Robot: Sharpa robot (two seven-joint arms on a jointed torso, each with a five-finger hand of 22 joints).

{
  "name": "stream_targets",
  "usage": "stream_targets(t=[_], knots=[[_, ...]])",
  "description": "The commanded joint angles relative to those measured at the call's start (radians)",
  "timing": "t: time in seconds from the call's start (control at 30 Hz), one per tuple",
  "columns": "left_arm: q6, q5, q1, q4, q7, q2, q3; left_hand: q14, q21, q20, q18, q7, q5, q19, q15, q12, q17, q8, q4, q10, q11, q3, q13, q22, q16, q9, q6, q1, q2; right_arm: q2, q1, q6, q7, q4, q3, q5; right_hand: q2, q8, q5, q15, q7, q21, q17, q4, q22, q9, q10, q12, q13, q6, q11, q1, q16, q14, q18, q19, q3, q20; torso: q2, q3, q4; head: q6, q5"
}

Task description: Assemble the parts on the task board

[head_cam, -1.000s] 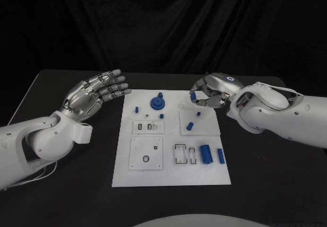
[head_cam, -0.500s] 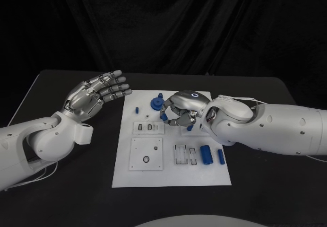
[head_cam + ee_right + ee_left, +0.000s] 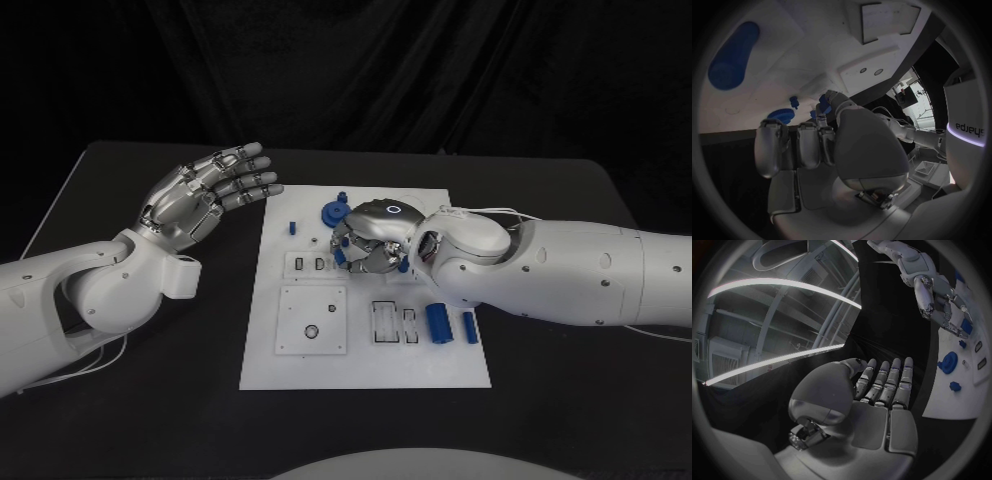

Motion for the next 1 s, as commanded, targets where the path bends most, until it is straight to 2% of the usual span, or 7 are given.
stream_targets(t=[0.03, 0.33, 0.63, 0.7, 0.77, 0.83, 1.0], knots=[[0.009, 0.004, -0.001, 0.001, 0.01, 0.002, 0.001, -0.007, -0.001, -0.002, -0.011, 0.01, 0.0, -0.006, 0.001, 0.007, -0.002, 0.002, -0.001, 0.0, 0.008, 0.004, 0.001, -0.001, 0.006, 0.0, 0.002, -0.013, -0.001, 0.002, -0.003, 0.018, -0.038, -0.002, 0.001, -0.032, -0.002, 0.008, -0.013, -0.003, -0.003, -0.007, 0.138, -0.001, 0.192, 0.028, 0.0, -0.005, 0.132, -0.006, 0.003, -0.015, -0.007, 0.054, 0.007, 0.014, 0.001, -0.005, 0.0, 0.0, -0.0002, 0.0, -0.001], [0.012, 0.004, -0.002, 0.0, 0.006, 0.003, 0.001, -0.007, -0.001, -0.002, -0.011, 0.01, 0.0, -0.006, 0.001, 0.007, -0.002, 0.002, 0.0, 0.0, 0.008, 0.006, 0.001, -0.001, 0.007, 0.0, 0.002, -0.013, -0.001, 0.013, -0.004, 0.044, -0.062, -0.006, 0.001, -0.04, -0.005, 0.002, -0.062, 0.002, 0.005, -0.023, 0.13, -0.005, 0.187, 0.034, -0.01, -0.01, 0.123, -0.039, 0.01, -0.031, -0.016, 0.05, 0.011, 0.007, 0.003, -0.001, 0.0, -0.0001, -0.0003, -0.002, -0.002], [0.016, 0.004, -0.003, -0.002, 0.004, 0.005, 0.001, -0.007, -0.001, -0.002, -0.011, 0.01, 0.0, -0.007, 0.001, 0.007, -0.002, 0.002, 0.0, 0.0, 0.008, 0.007, 0.001, -0.001, 0.007, 0.0, 0.002, -0.013, -0.001, 0.024, -0.009, 0.066, -0.083, -0.02, 0.001, -0.055, -0.008, -0.005, -0.077, 0.006, 0.011, -0.039, 0.121, -0.008, 0.181, 0.033, -0.023, -0.017, 0.11, -0.058, 0.014, -0.035, -0.027, 0.045, 0.014, -0.001, 0.004, 0.002, 0.0, -0.0002, -0.0009, -0.004, -0.001], [0.017, 0.004, -0.004, -0.004, 0.004, 0.005, 0.001, -0.007, -0.001, -0.002, -0.011, 0.01, 0.0, -0.007, 0.001, 0.007, -0.002, 0.002, 0.0, 0.0, 0.008, 0.007, 0.001, -0.001, 0.008, 0.0, 0.001, -0.014, -0.001, 0.026, -0.011, 0.07, -0.085, -0.024, 0.001, -0.056, -0.01, -0.018, -0.098, 0.01, 0.017, -0.045, 0.119, -0.007, 0.18, 0.028, -0.026, -0.019, 0.106, -0.079, 0.02, -0.041, -0.03, 0.044, 0.015, -0.003, 0.004, 0.005, 0.0, -0.0002, -0.001, -0.005, 0.0], [0.018, 0.004, -0.005, -0.004, 0.003, 0.005, 0.001, -0.007, -0.001, -0.002, -0.011, 0.01, 0.0, -0.007, 0.001, 0.007, -0.002, 0.002, 0.0, 0.0, 0.008, 0.007, 0.001, -0.001, 0.008, 0.0, 0.001, -0.014, -0.001, 0.027, -0.012, 0.073, -0.085, -0.026, 0.001, -0.056, -0.013, -0.037, -0.145, 0.016, 0.024, -0.049, 0.118, -0.005, 0.179, 0.018, -0.029, -0.02, 0.104, -0.103, 0.025, -0.051, -0.031, 0.043, 0.016, -0.005, 0.001, 0.01, 0.0, -0.0002, -0.0009, -0.006, 0.001], [0.018, 0.004, -0.005, -0.005, 0.003, 0.005, 0.001, -0.007, -0.001, -0.002, -0.011, 0.01, 0.0, -0.007, 0.001, 0.007, -0.002, 0.002, 0.0, 0.0, 0.008, 0.007, 0.001, -0.001, 0.008, 0.0, 0.001, -0.014, -0.001, 0.028, -0.014, 0.075, -0.085, -0.027, 0.001, -0.057, -0.016, -0.046, -0.163, 0.017, 0.026, -0.051, 0.117, -0.006, 0.178, 0.014, -0.031, -0.021, 0.102, -0.112, 0.026, -0.053, -0.032, 0.042, 0.016, -0.005, -0.001, 0.012, 0.0, -0.0002, -0.001, -0.007, 0.001], [0.02, 0.004, -0.008, -0.006, 0.003, 0.005, 0.001, -0.007, -0.001, -0.002, -0.011, 0.01, 0.001, -0.007, 0.001, 0.007, -0.002, 0.002, 0.0, 0.0, 0.008, 0.008, 0.001, -0.001, 0.008, 0.0, 0.001, -0.014, -0.001, 0.03, -0.016, 0.081, -0.083, -0.029, 0.001, -0.057, -0.025, -0.1, -0.242, 0.013, 0.031, -0.057, 0.114, -0.003, 0.178, -0.01, -0.042, -0.027, 0.09, -0.171, 0.02, -0.065, -0.034, 0.04, 0.018, -0.006, -0.016, 0.011, 0.0, -0.0002, -0.001, -0.009, 0.001]])
